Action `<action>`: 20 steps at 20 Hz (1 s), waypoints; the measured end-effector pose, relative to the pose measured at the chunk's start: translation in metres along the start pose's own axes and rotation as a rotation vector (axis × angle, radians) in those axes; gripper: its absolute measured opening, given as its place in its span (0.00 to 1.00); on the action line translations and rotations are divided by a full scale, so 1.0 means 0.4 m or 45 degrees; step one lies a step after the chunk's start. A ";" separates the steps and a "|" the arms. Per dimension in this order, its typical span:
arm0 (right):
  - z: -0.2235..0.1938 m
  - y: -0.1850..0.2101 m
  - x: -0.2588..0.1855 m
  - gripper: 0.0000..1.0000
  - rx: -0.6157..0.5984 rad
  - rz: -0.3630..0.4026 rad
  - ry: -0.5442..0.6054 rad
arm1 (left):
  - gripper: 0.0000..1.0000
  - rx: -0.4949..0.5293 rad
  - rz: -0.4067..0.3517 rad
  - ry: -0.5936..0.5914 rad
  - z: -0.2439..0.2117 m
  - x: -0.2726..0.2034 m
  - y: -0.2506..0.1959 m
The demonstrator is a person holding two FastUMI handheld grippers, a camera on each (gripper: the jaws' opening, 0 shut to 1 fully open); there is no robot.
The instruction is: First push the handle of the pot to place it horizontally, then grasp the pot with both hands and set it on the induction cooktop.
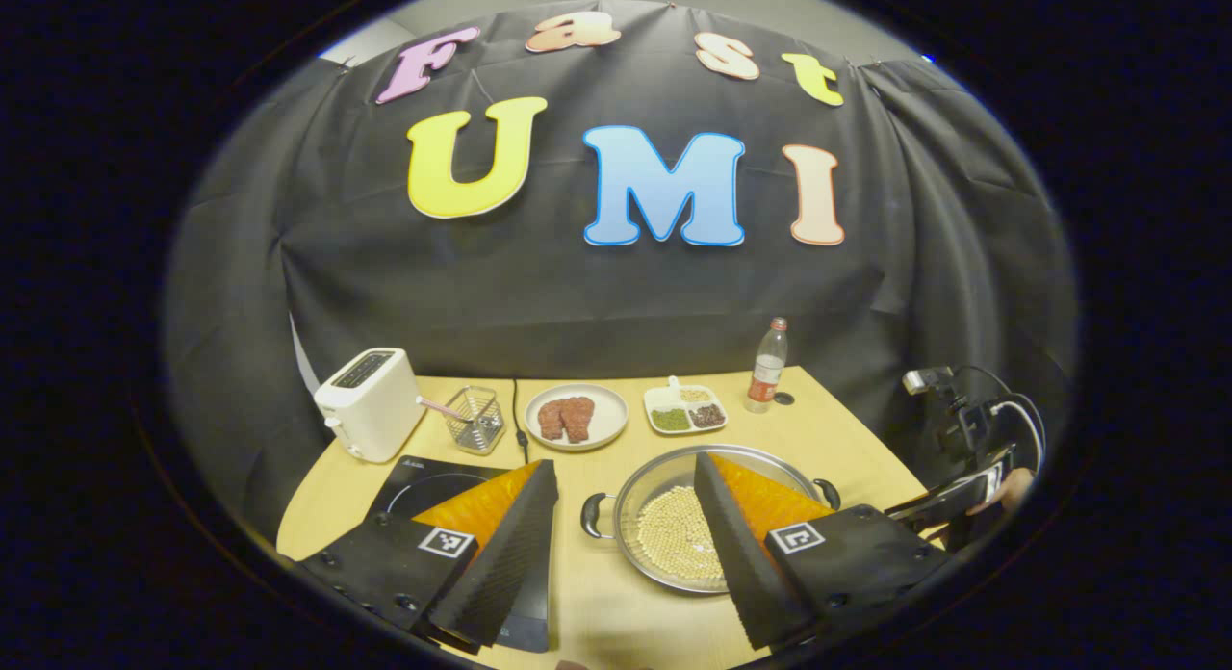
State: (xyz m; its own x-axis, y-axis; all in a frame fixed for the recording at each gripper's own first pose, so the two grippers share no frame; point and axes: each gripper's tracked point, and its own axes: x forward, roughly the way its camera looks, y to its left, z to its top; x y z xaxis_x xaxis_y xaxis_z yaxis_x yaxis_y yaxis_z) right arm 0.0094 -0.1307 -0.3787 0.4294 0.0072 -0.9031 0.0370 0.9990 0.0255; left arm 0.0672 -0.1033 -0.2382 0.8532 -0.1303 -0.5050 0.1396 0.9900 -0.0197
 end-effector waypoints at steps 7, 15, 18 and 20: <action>0.096 0.060 -0.084 1.00 0.148 0.024 -0.373 | 0.96 0.057 -0.105 0.062 -0.086 0.123 0.027; 0.156 0.082 0.035 1.00 0.133 -0.028 -0.477 | 0.96 0.039 -0.113 0.198 -0.264 0.314 0.055; 0.169 0.075 0.081 1.00 0.089 -0.059 -0.490 | 0.96 0.049 -0.086 0.236 -0.320 0.377 0.072; 0.175 0.070 0.111 1.00 0.074 -0.072 -0.491 | 0.99 0.059 -0.067 0.257 -0.347 0.409 0.085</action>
State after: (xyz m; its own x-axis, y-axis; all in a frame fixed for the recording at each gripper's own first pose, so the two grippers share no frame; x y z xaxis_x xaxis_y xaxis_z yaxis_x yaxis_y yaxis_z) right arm 0.0929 -0.1056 -0.3881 0.7322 -0.0761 -0.6768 0.1166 0.9931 0.0145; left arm 0.1416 -0.0834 -0.4413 0.7270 -0.1636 -0.6669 0.2081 0.9780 -0.0131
